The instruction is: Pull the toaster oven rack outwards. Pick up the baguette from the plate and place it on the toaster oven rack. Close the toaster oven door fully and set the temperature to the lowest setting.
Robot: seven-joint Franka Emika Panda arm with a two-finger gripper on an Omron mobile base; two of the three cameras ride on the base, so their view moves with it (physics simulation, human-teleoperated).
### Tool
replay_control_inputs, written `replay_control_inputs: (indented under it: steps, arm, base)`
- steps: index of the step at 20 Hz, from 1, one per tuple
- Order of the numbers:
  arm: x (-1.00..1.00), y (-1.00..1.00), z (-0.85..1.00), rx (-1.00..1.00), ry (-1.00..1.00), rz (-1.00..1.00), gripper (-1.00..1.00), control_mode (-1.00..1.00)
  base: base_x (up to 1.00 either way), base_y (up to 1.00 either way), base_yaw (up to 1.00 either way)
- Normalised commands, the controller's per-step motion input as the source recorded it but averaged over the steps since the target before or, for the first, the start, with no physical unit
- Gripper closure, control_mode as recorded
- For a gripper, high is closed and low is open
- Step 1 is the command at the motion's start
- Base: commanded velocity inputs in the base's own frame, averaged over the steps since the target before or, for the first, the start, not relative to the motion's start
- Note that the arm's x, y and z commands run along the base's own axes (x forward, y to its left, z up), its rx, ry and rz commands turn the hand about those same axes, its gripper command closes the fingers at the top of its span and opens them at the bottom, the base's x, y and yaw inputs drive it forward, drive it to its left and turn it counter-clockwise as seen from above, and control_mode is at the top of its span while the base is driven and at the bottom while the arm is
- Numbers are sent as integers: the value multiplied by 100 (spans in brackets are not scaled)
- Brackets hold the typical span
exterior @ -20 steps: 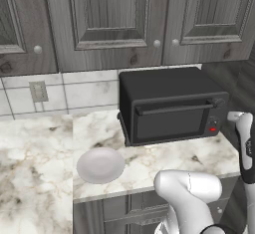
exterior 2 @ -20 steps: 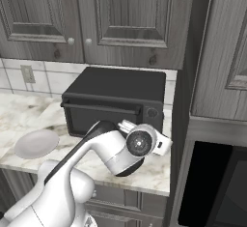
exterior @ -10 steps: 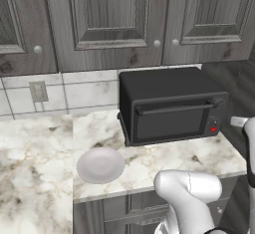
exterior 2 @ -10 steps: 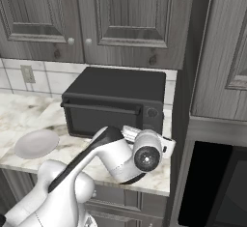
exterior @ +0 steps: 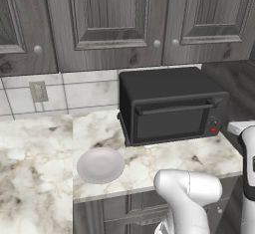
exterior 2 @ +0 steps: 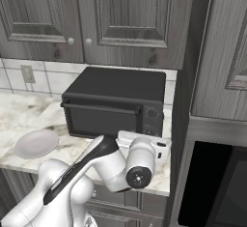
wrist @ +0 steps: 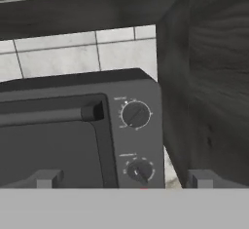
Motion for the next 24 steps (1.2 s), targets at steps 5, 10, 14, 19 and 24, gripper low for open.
replay_control_inputs:
  steps: [5,10,14,19,24]
  arm:
    - [0,3,0,-2,-4,3,-100,-100]
    - [0,0,-1,0,0,2,-100,-100]
    - [0,-4,-5,0,0,0,-100,-100]
    - [0,-7,0,0,0,1,-100,-100]
    - [0,-26,0,0,0,0,-100,-100]
  base:
    - [0,0,0]
    - [0,0,0]
    - [0,0,0]
    - [0,0,0]
    - [0,0,0]
